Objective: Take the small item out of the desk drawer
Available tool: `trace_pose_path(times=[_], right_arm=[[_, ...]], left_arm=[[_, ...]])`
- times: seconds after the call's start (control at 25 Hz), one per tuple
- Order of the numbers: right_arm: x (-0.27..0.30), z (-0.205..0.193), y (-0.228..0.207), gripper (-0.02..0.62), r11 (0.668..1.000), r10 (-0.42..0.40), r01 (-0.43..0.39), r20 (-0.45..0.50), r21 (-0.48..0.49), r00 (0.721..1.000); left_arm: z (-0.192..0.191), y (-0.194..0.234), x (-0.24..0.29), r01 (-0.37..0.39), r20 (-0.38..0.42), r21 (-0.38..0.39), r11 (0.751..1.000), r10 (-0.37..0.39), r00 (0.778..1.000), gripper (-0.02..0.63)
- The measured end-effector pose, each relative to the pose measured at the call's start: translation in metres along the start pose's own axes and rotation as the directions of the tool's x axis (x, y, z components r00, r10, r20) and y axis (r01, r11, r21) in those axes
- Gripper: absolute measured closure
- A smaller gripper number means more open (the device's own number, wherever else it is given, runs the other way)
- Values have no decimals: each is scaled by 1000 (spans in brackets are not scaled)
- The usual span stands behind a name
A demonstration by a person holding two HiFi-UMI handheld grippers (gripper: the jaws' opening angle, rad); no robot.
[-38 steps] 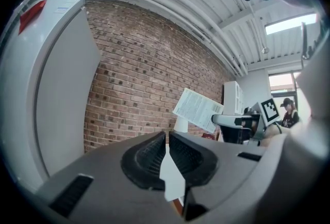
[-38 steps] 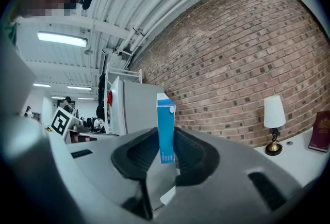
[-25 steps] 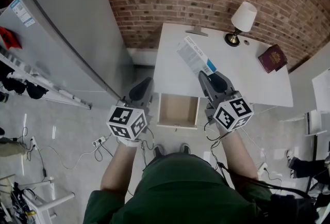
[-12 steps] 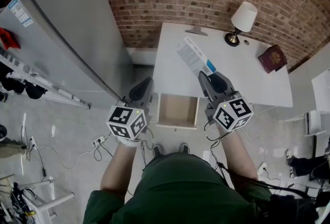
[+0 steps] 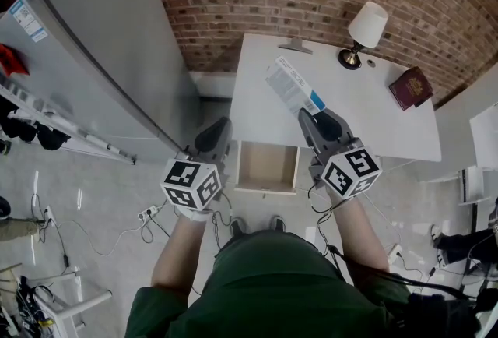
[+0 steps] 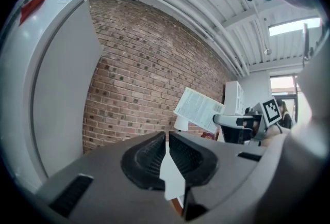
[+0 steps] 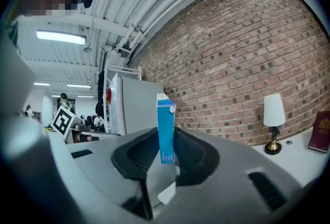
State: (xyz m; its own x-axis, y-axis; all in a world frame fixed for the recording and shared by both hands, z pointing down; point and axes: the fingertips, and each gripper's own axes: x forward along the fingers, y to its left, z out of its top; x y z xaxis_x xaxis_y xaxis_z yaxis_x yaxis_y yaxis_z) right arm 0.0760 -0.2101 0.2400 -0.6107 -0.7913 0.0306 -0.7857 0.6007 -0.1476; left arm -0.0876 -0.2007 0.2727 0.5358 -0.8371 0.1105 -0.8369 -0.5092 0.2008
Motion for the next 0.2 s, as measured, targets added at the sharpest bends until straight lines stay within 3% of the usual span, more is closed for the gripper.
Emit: trace_pose_path(times=[0.2], right_arm=[[-1, -3, -2, 506, 1000, 5, -5, -9, 0, 1000]], left_arm=[[-2, -1, 3, 2, -5, -10, 1000, -2, 1000, 591]])
